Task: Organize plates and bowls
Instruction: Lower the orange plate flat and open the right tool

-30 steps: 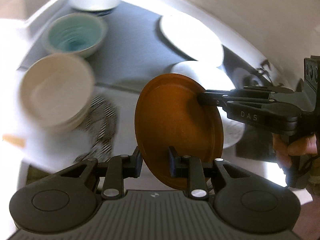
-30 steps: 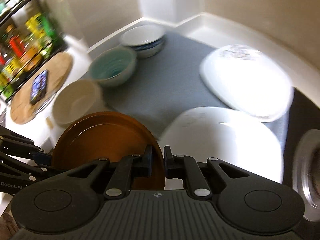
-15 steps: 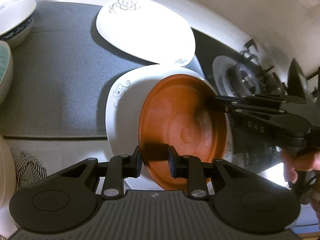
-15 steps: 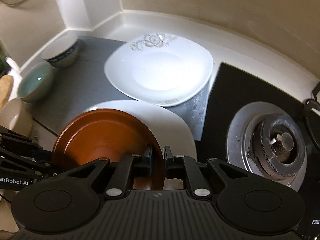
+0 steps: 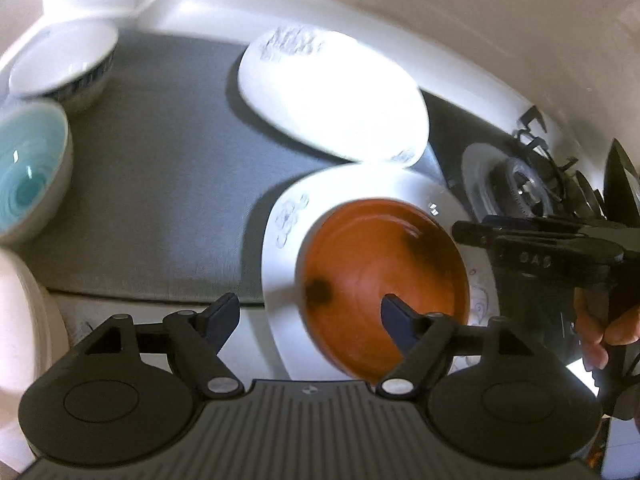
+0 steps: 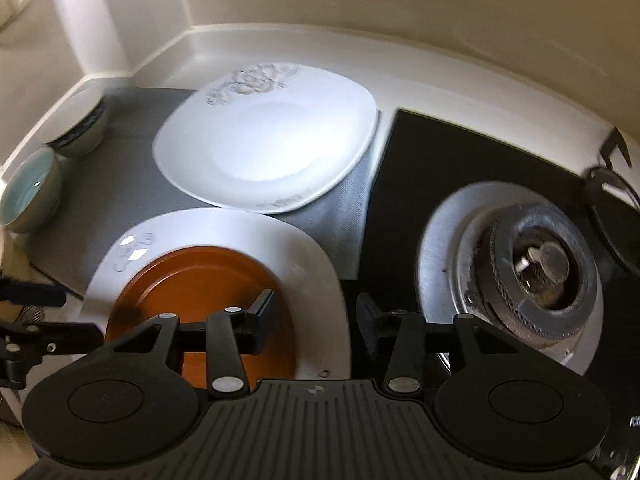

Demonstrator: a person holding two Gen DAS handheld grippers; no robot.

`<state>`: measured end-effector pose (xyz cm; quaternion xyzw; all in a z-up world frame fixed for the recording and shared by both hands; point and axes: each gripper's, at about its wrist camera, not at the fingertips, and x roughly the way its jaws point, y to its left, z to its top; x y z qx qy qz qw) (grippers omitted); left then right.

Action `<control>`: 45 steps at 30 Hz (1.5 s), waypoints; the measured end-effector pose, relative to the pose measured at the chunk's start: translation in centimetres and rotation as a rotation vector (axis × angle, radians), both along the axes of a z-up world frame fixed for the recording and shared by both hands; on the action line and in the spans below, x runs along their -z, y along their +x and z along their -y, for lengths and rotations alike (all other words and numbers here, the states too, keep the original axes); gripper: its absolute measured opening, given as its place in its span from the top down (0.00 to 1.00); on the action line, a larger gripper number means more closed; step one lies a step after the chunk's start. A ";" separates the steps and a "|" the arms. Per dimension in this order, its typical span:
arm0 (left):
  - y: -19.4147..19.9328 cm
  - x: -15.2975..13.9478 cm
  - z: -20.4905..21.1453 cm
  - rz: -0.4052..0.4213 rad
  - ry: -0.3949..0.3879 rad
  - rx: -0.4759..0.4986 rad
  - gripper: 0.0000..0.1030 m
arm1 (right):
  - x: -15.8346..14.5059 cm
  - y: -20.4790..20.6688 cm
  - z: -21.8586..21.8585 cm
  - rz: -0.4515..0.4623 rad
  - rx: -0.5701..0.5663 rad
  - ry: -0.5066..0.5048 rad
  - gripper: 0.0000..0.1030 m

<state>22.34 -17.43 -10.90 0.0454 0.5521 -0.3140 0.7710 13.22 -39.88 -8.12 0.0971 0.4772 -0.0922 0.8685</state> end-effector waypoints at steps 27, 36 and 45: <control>0.6 1.5 -3.1 -0.024 0.042 -0.022 0.13 | 0.0 0.5 -6.2 -0.075 -0.050 0.104 0.36; -0.7 -1.1 -4.7 0.085 0.021 -0.005 0.00 | -0.8 -0.4 -4.8 -0.061 0.052 0.117 0.29; -1.9 -4.3 -8.2 0.168 -0.046 -0.024 0.00 | -3.1 -0.3 -6.6 -0.017 0.069 0.147 0.23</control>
